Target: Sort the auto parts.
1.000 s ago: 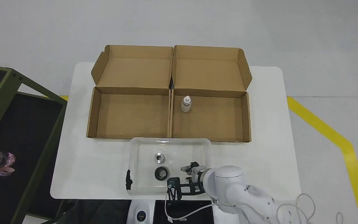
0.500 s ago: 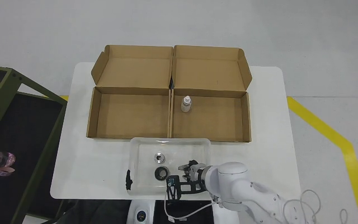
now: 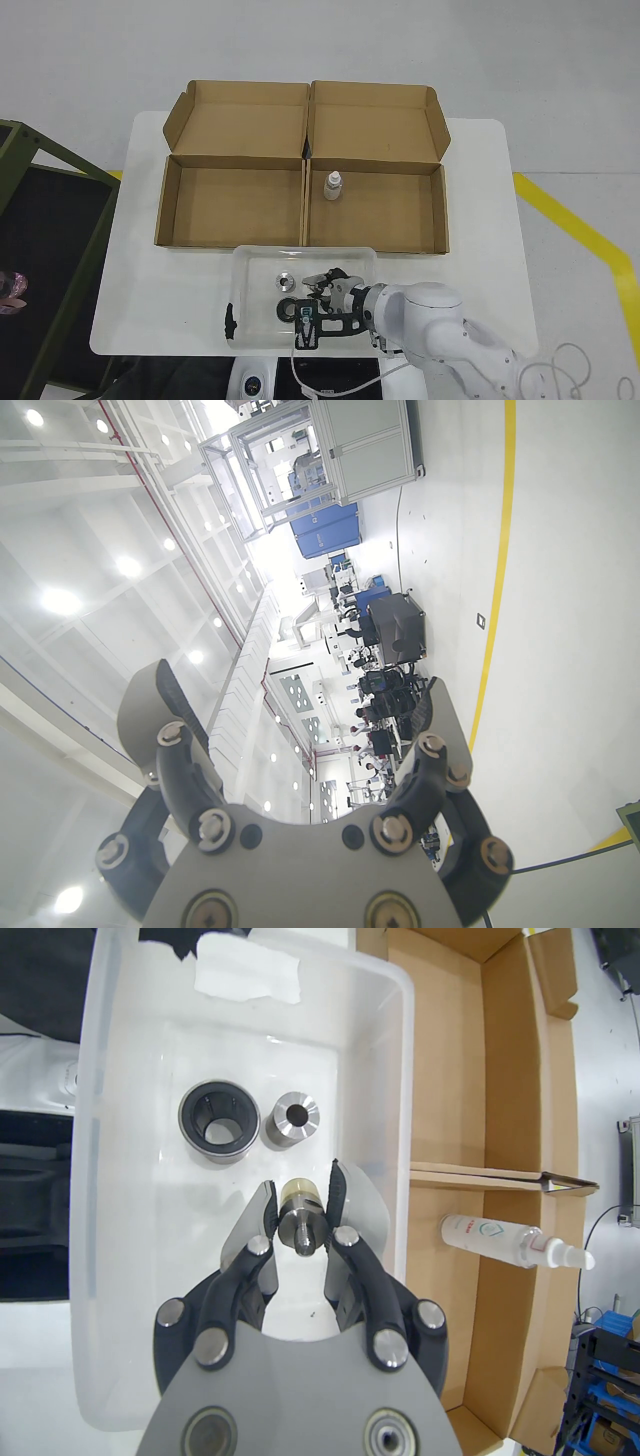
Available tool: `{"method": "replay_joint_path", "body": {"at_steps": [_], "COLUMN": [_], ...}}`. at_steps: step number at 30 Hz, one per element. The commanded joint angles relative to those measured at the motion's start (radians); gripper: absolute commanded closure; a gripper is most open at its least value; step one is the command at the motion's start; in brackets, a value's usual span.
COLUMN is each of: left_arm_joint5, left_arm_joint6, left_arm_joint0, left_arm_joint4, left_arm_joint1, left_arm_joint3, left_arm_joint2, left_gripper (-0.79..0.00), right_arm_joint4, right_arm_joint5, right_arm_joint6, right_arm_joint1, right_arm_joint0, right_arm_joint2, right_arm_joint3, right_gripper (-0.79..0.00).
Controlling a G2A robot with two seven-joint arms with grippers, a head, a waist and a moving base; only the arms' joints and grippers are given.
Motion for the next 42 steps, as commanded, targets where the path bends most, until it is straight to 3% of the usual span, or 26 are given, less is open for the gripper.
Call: {"method": "replay_joint_path", "body": {"at_steps": [1,16,31,42], "left_arm_joint5": [0.0,0.0,0.0,0.0], "left_arm_joint6": [0.0,0.0,0.0,0.0], "left_arm_joint0": [0.0,0.0,0.0,0.0], "left_arm_joint4": [0.0,0.0,0.0,0.0], "left_arm_joint1": [0.0,0.0,0.0,0.0], "left_arm_joint3": [0.0,0.0,0.0,0.0], "left_arm_joint2": [0.0,0.0,0.0,0.0], "left_gripper": [-0.785,-0.785,-0.785,-0.785], "right_arm_joint4": [-0.005,0.075,0.199,0.254], "right_arm_joint5": [0.009,0.058,0.016,0.004], "right_arm_joint6": [-0.033,-0.249,-0.273,-0.273], "right_arm_joint1": [0.002,0.0,0.014,0.012], "right_arm_joint0": [-0.004,-0.02,-0.004,0.047], "right_arm_joint2": [0.016,0.093,0.253,0.29], "right_arm_joint3": [-0.003,0.054,0.085,0.147], "right_gripper": [0.0,0.0,0.0,0.0]}}
